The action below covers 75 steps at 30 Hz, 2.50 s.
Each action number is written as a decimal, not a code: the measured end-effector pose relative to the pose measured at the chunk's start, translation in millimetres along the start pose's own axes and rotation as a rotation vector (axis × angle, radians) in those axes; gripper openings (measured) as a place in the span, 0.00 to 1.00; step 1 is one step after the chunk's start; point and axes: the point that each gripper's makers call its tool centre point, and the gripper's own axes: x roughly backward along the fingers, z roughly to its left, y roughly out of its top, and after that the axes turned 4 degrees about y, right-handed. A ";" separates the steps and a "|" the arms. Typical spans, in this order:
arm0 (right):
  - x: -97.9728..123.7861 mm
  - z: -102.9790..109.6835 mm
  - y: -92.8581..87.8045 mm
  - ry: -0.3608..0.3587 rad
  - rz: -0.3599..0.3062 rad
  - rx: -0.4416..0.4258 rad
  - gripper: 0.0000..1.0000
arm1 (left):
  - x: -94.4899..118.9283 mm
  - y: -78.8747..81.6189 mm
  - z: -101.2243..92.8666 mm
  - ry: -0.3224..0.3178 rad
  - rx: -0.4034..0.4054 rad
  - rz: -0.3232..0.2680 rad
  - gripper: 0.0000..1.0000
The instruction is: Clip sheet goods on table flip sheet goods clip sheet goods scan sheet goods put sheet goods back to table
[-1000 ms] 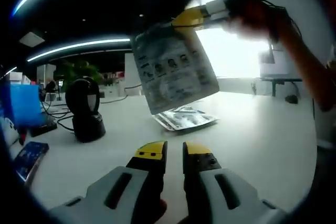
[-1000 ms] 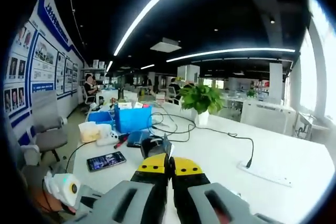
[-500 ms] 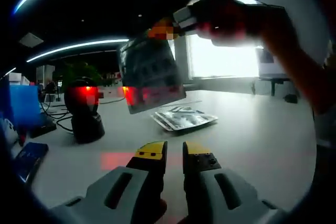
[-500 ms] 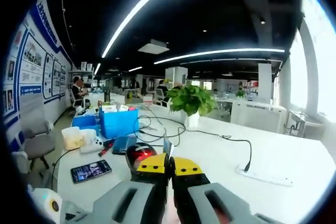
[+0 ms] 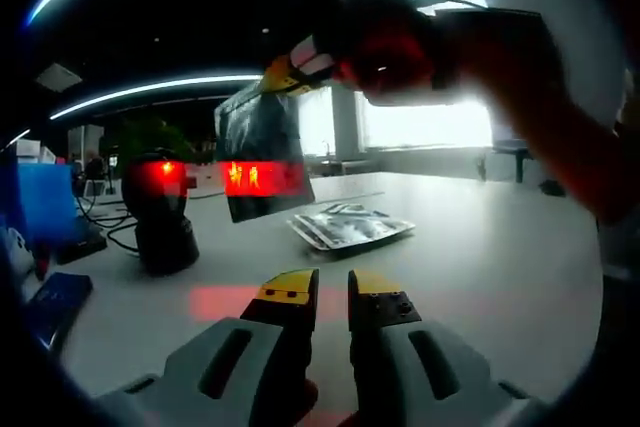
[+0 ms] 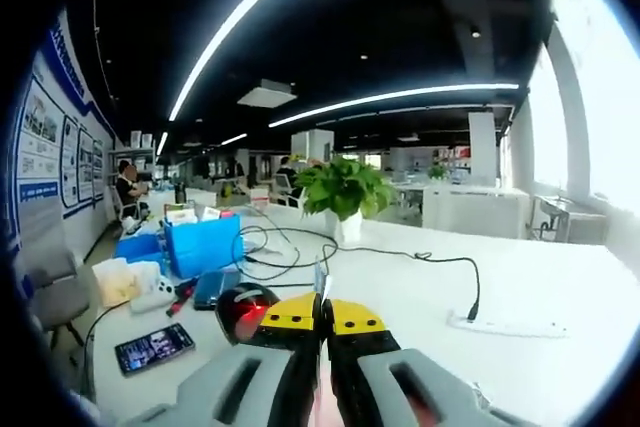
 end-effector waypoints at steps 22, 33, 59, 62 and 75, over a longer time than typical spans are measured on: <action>-13.8 -9.3 -6.9 -0.076 -0.021 -0.075 0.00 | 0.0 0.9 -1.2 0.002 -0.014 0.000 0.05; 12.4 -16.6 3.3 -0.028 -0.036 -0.037 0.00 | -0.2 0.3 -2.3 0.001 -0.020 0.003 0.05; 75.5 -49.8 -15.8 0.123 0.053 0.006 0.00 | -0.9 -0.1 -2.3 -0.006 -0.025 0.002 0.05; 83.9 -53.6 -19.4 0.132 0.067 0.008 0.00 | -1.0 -0.6 -2.6 -0.006 -0.027 0.003 0.05; 94.6 -51.8 -28.1 0.237 0.084 -0.092 0.00 | -1.8 -2.2 -3.0 -0.002 -0.037 0.012 0.05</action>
